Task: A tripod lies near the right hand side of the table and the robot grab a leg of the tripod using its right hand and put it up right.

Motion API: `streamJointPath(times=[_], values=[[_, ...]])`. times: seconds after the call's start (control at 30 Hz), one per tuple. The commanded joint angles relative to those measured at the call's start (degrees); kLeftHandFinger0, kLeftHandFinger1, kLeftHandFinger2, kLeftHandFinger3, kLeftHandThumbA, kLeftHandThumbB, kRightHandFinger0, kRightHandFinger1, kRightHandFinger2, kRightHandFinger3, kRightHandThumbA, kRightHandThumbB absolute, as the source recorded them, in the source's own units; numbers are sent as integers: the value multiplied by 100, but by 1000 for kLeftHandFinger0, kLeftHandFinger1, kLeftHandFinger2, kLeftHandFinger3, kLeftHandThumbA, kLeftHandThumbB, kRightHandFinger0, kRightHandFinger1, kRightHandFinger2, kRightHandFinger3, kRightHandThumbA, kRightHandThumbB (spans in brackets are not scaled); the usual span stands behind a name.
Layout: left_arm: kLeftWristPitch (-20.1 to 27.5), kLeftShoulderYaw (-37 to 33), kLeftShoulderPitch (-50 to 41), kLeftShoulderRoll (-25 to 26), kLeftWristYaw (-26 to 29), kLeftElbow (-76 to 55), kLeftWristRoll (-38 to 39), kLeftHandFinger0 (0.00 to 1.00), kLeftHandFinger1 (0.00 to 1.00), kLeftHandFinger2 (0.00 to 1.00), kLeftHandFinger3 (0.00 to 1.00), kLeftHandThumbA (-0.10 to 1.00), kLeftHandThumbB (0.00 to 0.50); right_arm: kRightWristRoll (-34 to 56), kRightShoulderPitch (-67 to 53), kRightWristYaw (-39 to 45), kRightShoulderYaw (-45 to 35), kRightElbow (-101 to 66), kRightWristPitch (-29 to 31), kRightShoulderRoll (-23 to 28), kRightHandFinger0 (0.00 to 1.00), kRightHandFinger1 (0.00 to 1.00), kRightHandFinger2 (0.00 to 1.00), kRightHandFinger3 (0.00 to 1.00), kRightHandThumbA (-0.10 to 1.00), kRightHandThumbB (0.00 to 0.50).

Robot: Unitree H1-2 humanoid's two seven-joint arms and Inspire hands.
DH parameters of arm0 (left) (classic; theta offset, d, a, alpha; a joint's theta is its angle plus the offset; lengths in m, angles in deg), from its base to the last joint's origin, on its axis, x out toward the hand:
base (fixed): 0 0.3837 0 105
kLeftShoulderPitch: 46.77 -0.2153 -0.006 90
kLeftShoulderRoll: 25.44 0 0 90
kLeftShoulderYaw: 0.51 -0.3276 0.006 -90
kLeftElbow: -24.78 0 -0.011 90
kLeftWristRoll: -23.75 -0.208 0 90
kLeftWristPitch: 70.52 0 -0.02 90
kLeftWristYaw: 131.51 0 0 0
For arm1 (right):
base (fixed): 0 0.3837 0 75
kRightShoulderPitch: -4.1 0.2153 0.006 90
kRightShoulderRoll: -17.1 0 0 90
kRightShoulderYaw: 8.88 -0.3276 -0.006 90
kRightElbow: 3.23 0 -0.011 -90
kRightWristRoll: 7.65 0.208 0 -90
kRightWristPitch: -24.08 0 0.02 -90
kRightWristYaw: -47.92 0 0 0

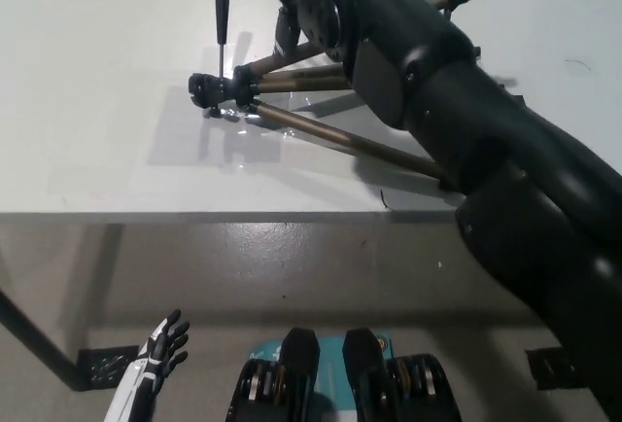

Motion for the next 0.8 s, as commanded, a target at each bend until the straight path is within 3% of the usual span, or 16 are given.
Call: streamJointPath(times=[0.0, 0.27, 0.33, 0.53, 0.67, 0.7, 0.73, 0.77], values=[[185, 22, -36, 74, -20, -38, -3, 1000, 1000, 1000, 1000, 1000, 16, -275, 130, 40, 140, 11, -122, -15, 1000, 1000, 1000, 1000, 874, 500], [263, 60, -33, 71, 17, -4, -8, 1000, 1000, 1000, 1000, 1000, 10, -608, 146, -56, 528, 231, -174, 104, 1000, 1000, 1000, 1000, 877, 500], [246, 87, -107, 48, 51, -33, -10, 1000, 1000, 1000, 1000, 1000, 19, -609, 138, 35, 554, 337, -262, 114, 1000, 1000, 1000, 1000, 828, 500], [225, 90, -131, 65, 16, -115, 17, 1000, 1000, 1000, 1000, 1000, 0, -886, 112, 17, 852, 474, -287, 359, 1000, 1000, 1000, 1000, 867, 500], [271, 95, -131, 48, 8, -80, 58, 1000, 1000, 1000, 1000, 1000, 0, -1614, 1, -412, 1624, 490, -387, 451, 1000, 1000, 1000, 1000, 894, 500], [274, 80, -139, 39, 11, -78, 42, 1000, 1000, 1000, 1000, 1000, 0, -1837, -75, -778, 1865, 452, -479, 498, 1000, 1000, 1000, 1000, 837, 500], [300, 73, -140, 37, 16, -59, 26, 1000, 1000, 1000, 1000, 1000, 1, -1988, -139, -1155, 2051, 419, -573, 542, 1000, 1000, 1000, 1000, 687, 447], [310, 72, -138, 37, 19, -52, 22, 1000, 1000, 1000, 1000, 1000, 1, -2010, -155, -1276, 2132, 412, -606, 555, 1000, 1000, 1000, 1000, 650, 461]])
